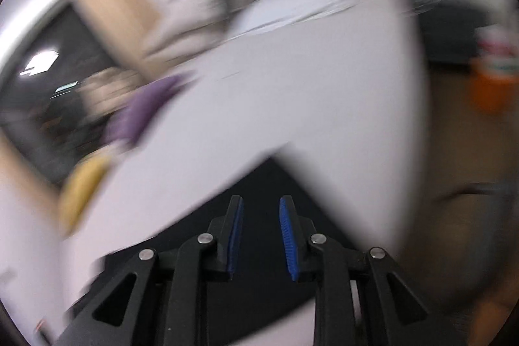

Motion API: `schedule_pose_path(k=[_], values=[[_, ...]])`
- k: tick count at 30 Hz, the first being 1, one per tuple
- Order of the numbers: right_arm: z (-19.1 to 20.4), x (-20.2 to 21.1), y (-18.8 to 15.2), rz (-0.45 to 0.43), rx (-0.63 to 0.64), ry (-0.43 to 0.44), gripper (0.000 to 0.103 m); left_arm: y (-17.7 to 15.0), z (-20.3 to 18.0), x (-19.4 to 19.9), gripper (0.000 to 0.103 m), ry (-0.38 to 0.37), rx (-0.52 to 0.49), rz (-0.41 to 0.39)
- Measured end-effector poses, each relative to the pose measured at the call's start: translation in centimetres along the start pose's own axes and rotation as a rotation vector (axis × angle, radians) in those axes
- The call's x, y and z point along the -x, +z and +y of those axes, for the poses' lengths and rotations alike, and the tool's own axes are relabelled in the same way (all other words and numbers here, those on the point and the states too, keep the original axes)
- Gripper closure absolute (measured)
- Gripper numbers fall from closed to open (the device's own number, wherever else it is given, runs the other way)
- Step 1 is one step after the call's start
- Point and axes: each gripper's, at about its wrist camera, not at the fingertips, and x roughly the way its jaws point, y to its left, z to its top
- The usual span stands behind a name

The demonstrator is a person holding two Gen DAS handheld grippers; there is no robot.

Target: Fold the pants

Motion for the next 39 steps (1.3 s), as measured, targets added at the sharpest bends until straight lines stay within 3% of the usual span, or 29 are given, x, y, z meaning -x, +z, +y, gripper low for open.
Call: schedule_pose_path(k=[2, 4, 5, 7, 8, 11, 12, 14, 16, 17, 18, 21, 24, 26, 31, 32, 33, 34, 39], values=[[0.0, -3.6, -1.2, 0.141, 0.045, 0.017, 0.077, 1.4, -0.6, -0.2, 0.001, -0.02, -0.022, -0.021], [-2.4, -6.2, -2.7, 0.232, 0.035, -0.08, 0.078, 1.9, -0.8, -1.5, 0.001, -0.03, -0.027, 0.002], [-4.3, -6.3, -3.1, 0.222, -0.006, -0.076, 0.103, 1.9, -0.5, -2.7, 0.001, -0.032, -0.016, 0.037], [-7.2, -5.0, -3.2, 0.167, -0.11, -0.046, 0.103, 2.2, 0.2, -3.9, 0.002, -0.039, 0.006, 0.083], [-7.9, -4.2, -3.0, 0.148, -0.127, -0.074, 0.103, 2.7, 0.5, -3.8, 0.002, -0.055, 0.009, 0.068], [-6.8, -2.7, -1.7, 0.131, -0.052, -0.303, 0.102, 5.4, 1.1, -3.8, 0.002, -0.058, -0.018, 0.024], [-5.6, -2.2, -0.9, 0.118, -0.049, -0.309, 0.097, 6.4, 1.5, -4.2, 0.002, -0.058, -0.017, 0.023], [-1.3, -2.5, 0.7, 0.106, 0.041, -0.158, 0.096, 7.5, 2.4, -5.3, 0.002, -0.041, -0.006, 0.021], [5.8, -4.6, 1.7, 0.158, 0.225, 0.007, 0.085, 7.4, 3.1, -6.2, 0.002, -0.038, 0.016, 0.032], [9.3, -6.1, 1.7, 0.201, 0.314, 0.09, 0.065, 6.9, 3.4, -6.6, 0.002, -0.045, 0.034, 0.041], [13.1, -7.9, 1.4, 0.247, 0.409, 0.173, 0.054, 6.2, 3.4, -6.9, 0.002, -0.056, 0.047, 0.051], [22.3, -14.0, -0.1, 0.396, 0.617, 0.332, 0.052, 4.7, 3.2, -8.6, 0.002, -0.055, 0.042, 0.092], [27.9, -21.0, -1.9, 0.572, 0.723, 0.333, 0.05, 4.2, 3.0, -9.2, 0.002, -0.051, 0.03, 0.086], [30.2, -23.6, -4.3, 0.634, 0.81, 0.319, 0.05, 4.0, 3.2, -9.2, 0.002, -0.065, 0.034, 0.071], [30.9, -27.0, -7.7, 0.764, 0.906, 0.284, 0.05, 2.8, 3.4, -9.1, 0.002, -0.082, 0.048, 0.042], [30.7, -27.0, -8.1, 0.779, 0.915, 0.289, 0.058, 2.7, 3.4, -9.2, 0.002, -0.084, 0.049, 0.041], [30.8, -27.2, -8.5, 0.787, 0.934, 0.29, 0.079, 2.8, 2.9, -9.1, 0.002, -0.085, 0.05, 0.04], [30.8, -27.3, -8.9, 0.783, 0.964, 0.274, 0.087, 2.8, 2.9, -9.3, 0.002, -0.087, 0.053, 0.038], [30.8, -27.5, -9.3, 0.697, 1.008, 0.193, 0.099, 2.7, 2.8, -9.1, 0.002, -0.078, 0.057, 0.027]])
